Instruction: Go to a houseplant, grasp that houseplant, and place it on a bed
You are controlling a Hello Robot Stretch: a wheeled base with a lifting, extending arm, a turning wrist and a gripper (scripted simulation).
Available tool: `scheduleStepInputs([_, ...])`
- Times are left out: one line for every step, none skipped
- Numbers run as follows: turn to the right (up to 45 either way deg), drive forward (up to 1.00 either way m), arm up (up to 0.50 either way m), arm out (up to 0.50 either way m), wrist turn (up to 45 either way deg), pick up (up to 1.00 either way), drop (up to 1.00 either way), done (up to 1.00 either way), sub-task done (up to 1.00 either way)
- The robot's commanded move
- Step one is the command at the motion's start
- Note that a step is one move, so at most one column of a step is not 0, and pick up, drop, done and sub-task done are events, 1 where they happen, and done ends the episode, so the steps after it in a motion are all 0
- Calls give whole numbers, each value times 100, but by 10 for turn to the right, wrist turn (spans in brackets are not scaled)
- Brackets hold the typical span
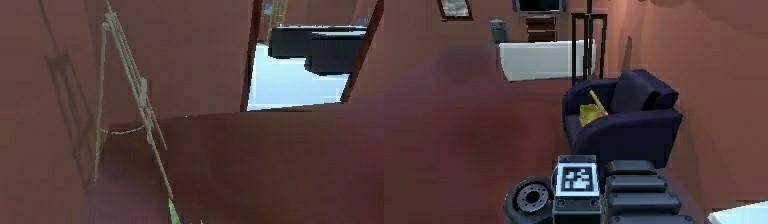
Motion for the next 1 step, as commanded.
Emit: scheduleStepInputs([240,0,0,0,0,0,0,0,0])
